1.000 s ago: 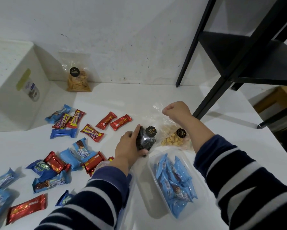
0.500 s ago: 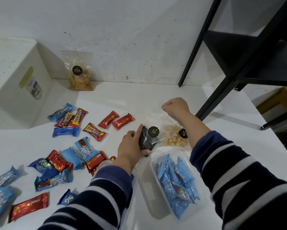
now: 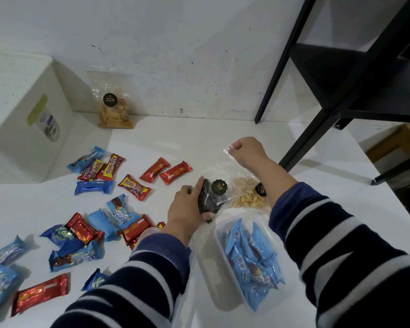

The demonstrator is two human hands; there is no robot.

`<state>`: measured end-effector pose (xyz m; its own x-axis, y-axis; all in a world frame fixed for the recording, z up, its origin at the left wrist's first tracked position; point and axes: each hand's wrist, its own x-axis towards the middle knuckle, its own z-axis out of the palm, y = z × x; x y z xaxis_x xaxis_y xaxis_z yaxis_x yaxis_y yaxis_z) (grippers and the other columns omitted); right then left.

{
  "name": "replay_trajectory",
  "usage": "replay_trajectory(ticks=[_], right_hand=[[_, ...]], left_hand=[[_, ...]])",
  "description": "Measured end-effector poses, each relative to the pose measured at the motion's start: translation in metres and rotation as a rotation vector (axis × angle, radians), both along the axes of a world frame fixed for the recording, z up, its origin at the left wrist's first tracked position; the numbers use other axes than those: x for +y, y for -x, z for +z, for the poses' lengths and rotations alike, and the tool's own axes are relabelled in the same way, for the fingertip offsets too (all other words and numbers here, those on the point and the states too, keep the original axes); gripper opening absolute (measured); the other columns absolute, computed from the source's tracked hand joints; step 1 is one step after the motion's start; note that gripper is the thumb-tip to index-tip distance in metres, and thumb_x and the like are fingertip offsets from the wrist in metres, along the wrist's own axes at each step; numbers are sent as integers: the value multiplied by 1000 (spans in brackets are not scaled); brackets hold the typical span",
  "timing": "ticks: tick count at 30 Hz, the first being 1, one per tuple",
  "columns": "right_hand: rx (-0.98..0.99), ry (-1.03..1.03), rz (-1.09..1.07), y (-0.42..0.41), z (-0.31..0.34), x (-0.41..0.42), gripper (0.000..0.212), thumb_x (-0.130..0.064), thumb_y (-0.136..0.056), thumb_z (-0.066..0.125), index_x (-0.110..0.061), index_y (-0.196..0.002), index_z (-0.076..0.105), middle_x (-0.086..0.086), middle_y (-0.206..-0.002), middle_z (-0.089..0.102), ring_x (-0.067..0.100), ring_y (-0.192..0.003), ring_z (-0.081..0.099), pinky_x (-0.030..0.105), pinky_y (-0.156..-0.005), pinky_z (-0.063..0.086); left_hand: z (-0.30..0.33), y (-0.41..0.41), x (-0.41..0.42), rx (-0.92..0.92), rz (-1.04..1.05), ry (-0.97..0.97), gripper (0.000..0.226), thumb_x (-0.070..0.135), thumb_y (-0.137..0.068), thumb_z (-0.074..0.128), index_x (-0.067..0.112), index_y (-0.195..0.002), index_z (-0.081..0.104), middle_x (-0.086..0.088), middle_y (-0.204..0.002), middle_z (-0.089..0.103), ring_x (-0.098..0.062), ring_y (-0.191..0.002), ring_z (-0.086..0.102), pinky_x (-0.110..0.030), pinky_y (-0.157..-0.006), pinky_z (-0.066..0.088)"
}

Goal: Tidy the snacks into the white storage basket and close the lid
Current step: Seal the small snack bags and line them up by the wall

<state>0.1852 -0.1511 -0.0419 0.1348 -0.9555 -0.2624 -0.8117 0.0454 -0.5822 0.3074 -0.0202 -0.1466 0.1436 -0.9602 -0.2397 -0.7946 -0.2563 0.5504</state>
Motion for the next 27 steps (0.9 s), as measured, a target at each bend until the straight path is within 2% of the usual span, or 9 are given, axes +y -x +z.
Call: replay_trajectory(ticks=[3,6,8,10,16,19,22,24,27], right_hand=[[66,-64,49,15,10,4,30,-17,-92,58,8,-105,65,19,-115,66,30,-96,62,34,-80,49],[166,-134,76,32,20,11,33,-3,-89,54,13,-118,58,24,-80,58,17,-65,46,25,-54,36],[202,-161,72,40,22,14,31,-1,-88,56,6,-117,63,5,-70,52,15,-72,49,20,-52,33],[201,-171,68,43,20,15,29,-2,-86,61,-2,-114,68,-4,-72,54,17,-83,54,19,-55,39],[149,-213,51,42,13,20,24,-3,-88,60,-3,-112,66,6,-89,59,21,-86,56,22,-59,42],[138,-188,51,44,14,21,26,-1,-90,54,0,-114,66,9,-96,61,23,-89,56,32,-78,49],[141,-132,70,44,13,25,30,0,-92,46,2,-115,65,13,-121,63,27,-108,58,32,-90,48],[152,-107,68,41,10,29,35,5,-91,40,1,-118,63,10,-131,58,27,-119,54,28,-89,45],[144,-67,55,41,4,30,37,6,-90,40,-9,-115,64,8,-133,55,26,-118,54,26,-85,43]], left_hand=[[-1,0,-1,-7,2,-8,102,48,-75,73,36,-150,4,-7,-139,35,-27,-126,38,-39,-101,42],[-2,1,-3,-8,13,-23,103,48,-75,73,38,-150,2,-6,-140,36,-26,-127,37,-40,-102,42],[-3,1,-3,-10,17,-22,103,48,-75,73,38,-150,2,-6,-140,36,-26,-127,37,-40,-101,42],[-2,2,-3,-13,15,-20,103,48,-75,73,38,-150,3,-7,-139,36,-26,-127,37,-40,-101,42],[-3,3,-2,-26,15,-19,104,49,-74,73,38,-150,3,-7,-139,35,-26,-127,37,-39,-99,43],[-3,3,-2,-28,19,-15,103,48,-75,73,38,-150,3,-7,-139,35,-27,-127,37,-39,-98,43],[-4,3,-1,-26,22,-11,104,48,-74,73,38,-150,3,-7,-139,35,-27,-127,38,-39,-98,43],[-5,3,-1,-22,27,-7,104,48,-74,74,38,-150,3,-6,-139,36,-26,-127,39,-39,-98,43],[-5,3,-1,-25,28,-8,104,49,-74,74,38,-150,4,-6,-139,36,-26,-127,39,-38,-97,43]])
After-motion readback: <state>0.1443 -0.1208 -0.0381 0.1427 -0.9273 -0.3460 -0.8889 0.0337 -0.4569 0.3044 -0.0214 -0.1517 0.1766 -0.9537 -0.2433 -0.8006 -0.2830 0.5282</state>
